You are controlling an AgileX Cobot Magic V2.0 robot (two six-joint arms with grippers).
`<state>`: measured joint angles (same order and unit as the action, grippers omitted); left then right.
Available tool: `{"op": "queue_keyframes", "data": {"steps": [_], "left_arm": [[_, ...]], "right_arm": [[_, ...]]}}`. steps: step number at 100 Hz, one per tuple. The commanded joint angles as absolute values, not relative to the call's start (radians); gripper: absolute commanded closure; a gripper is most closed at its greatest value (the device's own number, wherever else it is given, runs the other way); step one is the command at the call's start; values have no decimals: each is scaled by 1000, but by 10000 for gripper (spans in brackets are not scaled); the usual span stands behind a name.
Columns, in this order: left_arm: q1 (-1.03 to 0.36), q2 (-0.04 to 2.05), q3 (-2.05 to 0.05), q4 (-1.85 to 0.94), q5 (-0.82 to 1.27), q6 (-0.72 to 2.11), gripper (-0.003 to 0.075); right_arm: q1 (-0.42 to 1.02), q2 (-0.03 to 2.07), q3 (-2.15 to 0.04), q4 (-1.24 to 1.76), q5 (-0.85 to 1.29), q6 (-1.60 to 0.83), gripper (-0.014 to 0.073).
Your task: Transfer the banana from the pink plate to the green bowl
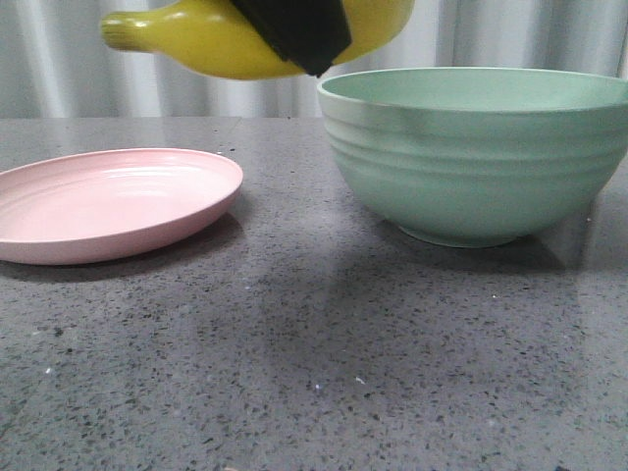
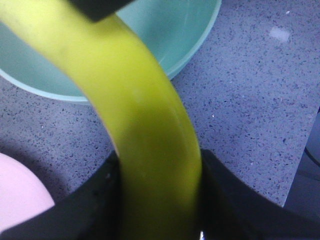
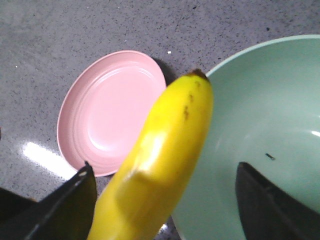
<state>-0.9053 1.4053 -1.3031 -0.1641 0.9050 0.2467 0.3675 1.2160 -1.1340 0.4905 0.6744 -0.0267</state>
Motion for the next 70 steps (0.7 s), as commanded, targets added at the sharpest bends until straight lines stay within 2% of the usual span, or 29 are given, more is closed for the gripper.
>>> {"op": "queue_keyframes", "data": {"steps": [1, 14, 21, 29, 40, 56, 63, 70], "left_arm": [[-914, 1368, -1342, -193, 857, 247, 741], [-914, 1368, -1342, -193, 851, 247, 741], [-914, 1368, -1342, -193, 844, 247, 741], [-914, 1368, -1342, -193, 832, 247, 740], [-914, 1368, -1342, -193, 826, 247, 740], [-914, 1368, -1342, -193, 822, 247, 734], [-914, 1368, -1343, -193, 821, 247, 680], [-914, 1368, -1343, -193, 812, 247, 575]], "right_arm": [[369, 1237, -1192, 555, 612, -34, 102], [369, 1282, -1215, 578, 614, -34, 106], [369, 1290, -1217, 592, 618, -34, 148], [369, 1292, -1217, 592, 618, -34, 253], [369, 1292, -1217, 592, 613, -34, 444], [369, 1292, -1217, 592, 613, -34, 610], [369, 1292, -1217, 592, 613, -34, 649], [369, 1292, -1217, 592, 613, -34, 659]]}}
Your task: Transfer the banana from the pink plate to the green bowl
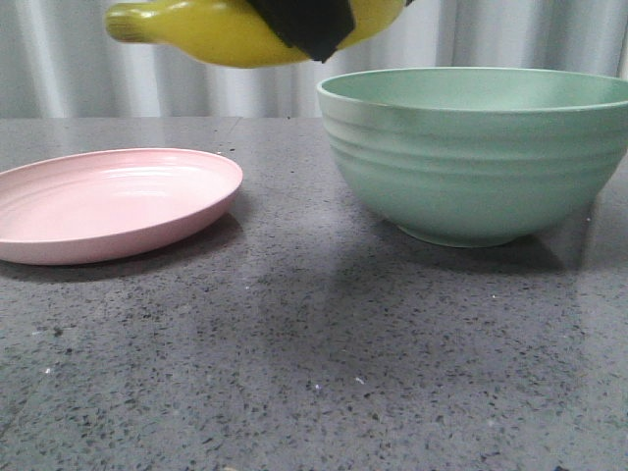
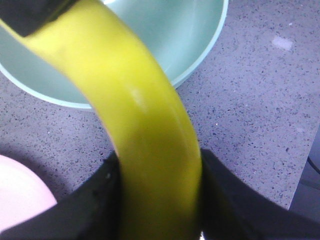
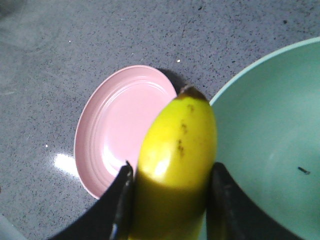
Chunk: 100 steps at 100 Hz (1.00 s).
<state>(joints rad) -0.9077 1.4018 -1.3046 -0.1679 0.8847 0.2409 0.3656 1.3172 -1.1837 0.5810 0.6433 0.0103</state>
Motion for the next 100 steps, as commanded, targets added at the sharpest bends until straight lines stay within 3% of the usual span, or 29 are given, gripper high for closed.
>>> {"op": "queue_keyframes", "data": {"steps": [1, 13, 24, 77, 100], "left_arm": [[-914, 1368, -1343, -193, 809, 247, 551], [-912, 1367, -1347, -183, 814, 247, 337], [-912, 1356, -1365, -128, 835, 247, 255], [-912, 1209, -1396, -85, 840, 218, 258], [-912, 1205, -1396, -107, 835, 214, 258]], "right_arm": [[369, 1292, -1217, 592, 613, -34, 659], [369, 1292, -1217, 592, 613, -34, 659], [367, 1288, -1218, 592, 587, -34, 659], [213, 1282, -1343, 441, 511, -70, 659], [187, 1304, -1340, 226, 507, -70, 657]]}}
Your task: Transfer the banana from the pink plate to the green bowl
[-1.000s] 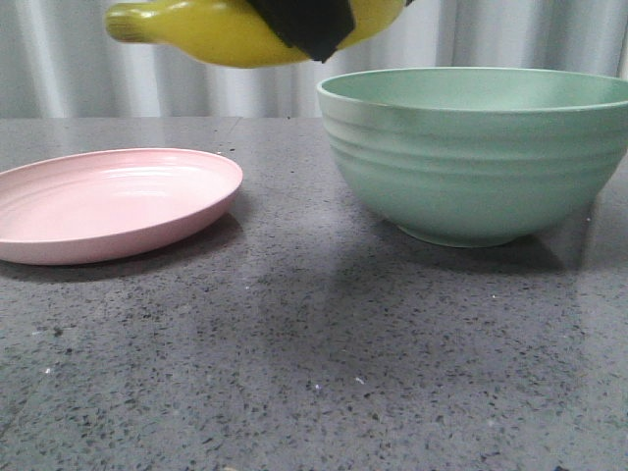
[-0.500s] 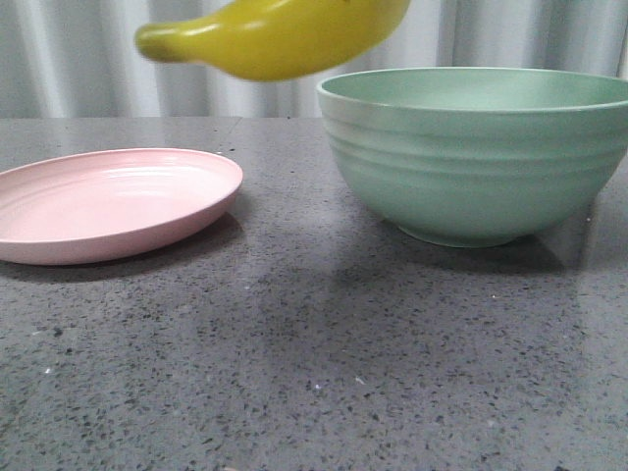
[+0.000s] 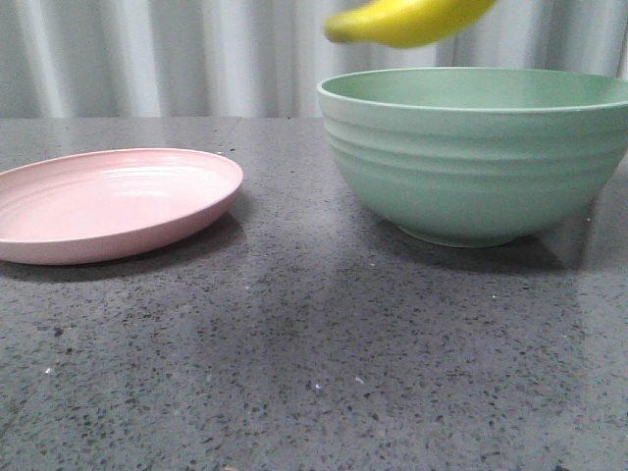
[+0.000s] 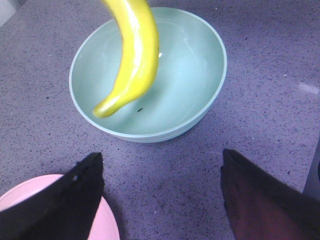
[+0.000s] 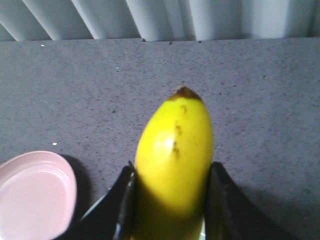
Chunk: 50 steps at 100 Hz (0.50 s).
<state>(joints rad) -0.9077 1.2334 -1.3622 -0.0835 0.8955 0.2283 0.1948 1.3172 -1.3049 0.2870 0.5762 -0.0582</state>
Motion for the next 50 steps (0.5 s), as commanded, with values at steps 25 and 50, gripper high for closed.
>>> {"op": "queue_keyframes", "data": {"steps": [25, 50], "left_arm": [[-912, 1205, -1396, -109, 828, 214, 258], [-912, 1205, -1396, -109, 816, 214, 258]], "right_arm": [[190, 1395, -1340, 216, 574, -70, 488], [200, 1437, -1340, 207, 588, -70, 261]]}}
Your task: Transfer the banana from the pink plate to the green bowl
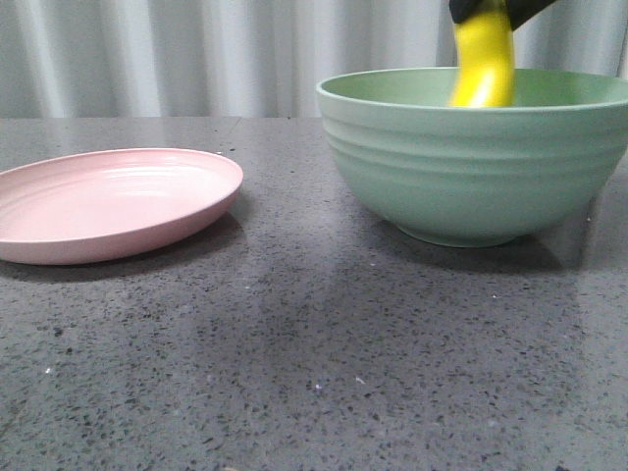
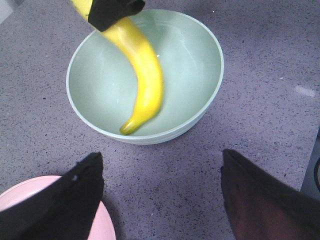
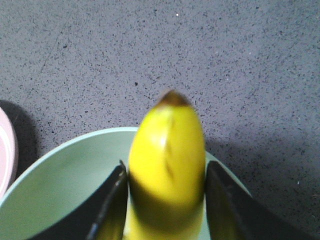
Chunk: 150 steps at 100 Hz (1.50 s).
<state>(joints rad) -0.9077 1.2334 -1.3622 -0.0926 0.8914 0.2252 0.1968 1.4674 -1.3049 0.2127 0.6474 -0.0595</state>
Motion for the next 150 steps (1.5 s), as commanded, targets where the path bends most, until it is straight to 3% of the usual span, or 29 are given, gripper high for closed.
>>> {"op": "queue_keyframes", "data": {"steps": [1, 48, 57, 76, 111, 150], "left_arm": [[-912, 1205, -1396, -109, 816, 214, 258], [-912, 1205, -1396, -118, 801, 214, 273], [-912, 1205, -1396, -118, 803, 214, 376], [-912, 1198, -1365, -122, 805, 214, 743], [-912, 1046, -1167, -131, 692, 186, 741], [-912, 623, -780, -133, 392, 161, 741]], "right_arm": [[200, 1437, -1340, 205, 586, -70, 258], [200, 1389, -1340, 145, 590, -70, 267], [200, 1368, -1340, 143, 641, -81, 373], [205, 1328, -1335, 143, 750, -113, 667], [311, 1188, -1266, 143, 748, -113, 665], [329, 772, -838, 143, 479, -113, 665]]}}
